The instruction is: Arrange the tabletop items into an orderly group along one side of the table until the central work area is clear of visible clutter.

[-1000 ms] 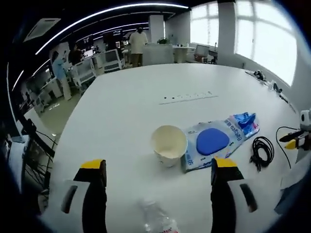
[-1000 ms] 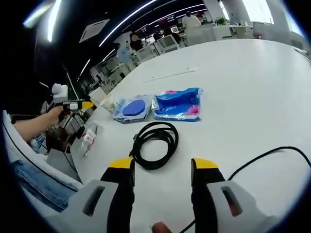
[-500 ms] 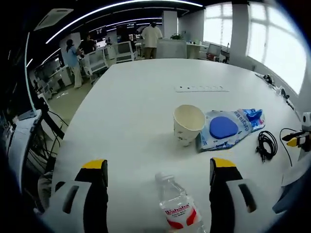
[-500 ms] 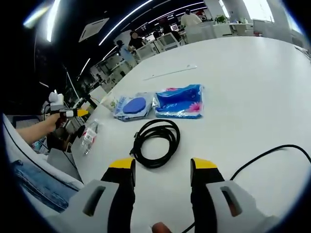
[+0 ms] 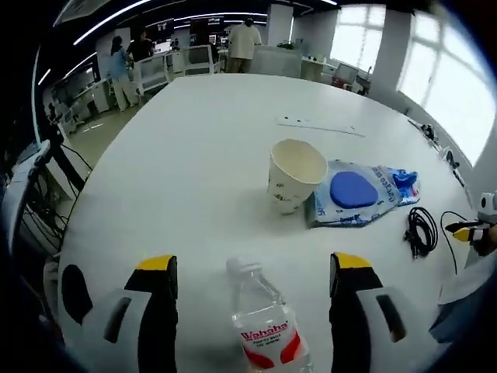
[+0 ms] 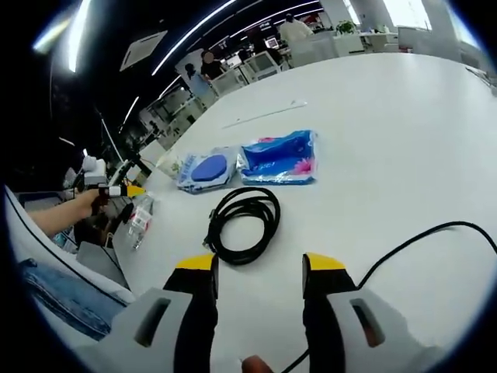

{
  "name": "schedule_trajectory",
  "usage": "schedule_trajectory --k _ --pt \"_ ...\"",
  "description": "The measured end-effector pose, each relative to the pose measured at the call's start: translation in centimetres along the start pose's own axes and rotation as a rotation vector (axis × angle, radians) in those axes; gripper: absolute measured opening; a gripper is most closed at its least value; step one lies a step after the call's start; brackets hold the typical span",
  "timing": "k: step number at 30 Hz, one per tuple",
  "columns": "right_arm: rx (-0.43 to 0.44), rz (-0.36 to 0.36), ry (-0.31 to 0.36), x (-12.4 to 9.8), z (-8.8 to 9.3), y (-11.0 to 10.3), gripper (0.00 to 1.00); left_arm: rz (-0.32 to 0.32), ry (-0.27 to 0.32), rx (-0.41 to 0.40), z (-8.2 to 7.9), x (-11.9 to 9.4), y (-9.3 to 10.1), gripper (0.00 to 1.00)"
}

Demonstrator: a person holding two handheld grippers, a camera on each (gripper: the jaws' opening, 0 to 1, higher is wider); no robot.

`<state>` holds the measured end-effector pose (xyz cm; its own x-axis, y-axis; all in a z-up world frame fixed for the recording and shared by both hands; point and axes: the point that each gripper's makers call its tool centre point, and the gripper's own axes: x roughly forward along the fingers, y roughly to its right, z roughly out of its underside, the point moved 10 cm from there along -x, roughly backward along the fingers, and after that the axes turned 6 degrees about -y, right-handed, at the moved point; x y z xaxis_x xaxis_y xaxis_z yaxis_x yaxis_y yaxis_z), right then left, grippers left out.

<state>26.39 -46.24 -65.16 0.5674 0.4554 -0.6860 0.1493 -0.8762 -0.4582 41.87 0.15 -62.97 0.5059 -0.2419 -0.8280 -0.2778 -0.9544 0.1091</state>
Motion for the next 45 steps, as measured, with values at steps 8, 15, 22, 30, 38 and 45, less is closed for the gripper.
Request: schedule_trajectory --k 8,15,22,30,38,45 --pt "0.022 -0.01 -0.009 0.4 -0.1 0.0 0.4 0.018 -0.052 -0.098 0.2 1.7 -0.3 0.59" --pt "0.028 -0.006 -0.027 0.7 -0.1 0.1 0.38 -0.006 -0.083 -0.158 -0.2 2.6 -0.9 0.52" --pt "0.069 -0.02 -0.023 1.1 0.0 0.1 0.36 0.008 -0.141 -0.23 0.2 3.3 -1.0 0.43" --pt "0.077 -0.014 -0.022 1.0 0.1 0.3 0.35 0.006 -0.166 -0.221 0.2 4.1 -0.6 0.38" --pt "0.079 -0.014 -0.027 1.1 0.2 0.3 0.34 -0.029 -0.166 -0.176 0.4 4.0 -0.5 0.26" --pt "0.088 -0.014 -0.023 1.1 0.3 0.4 0.33 -0.022 -0.148 -0.19 0.5 3.5 -0.4 0.22"
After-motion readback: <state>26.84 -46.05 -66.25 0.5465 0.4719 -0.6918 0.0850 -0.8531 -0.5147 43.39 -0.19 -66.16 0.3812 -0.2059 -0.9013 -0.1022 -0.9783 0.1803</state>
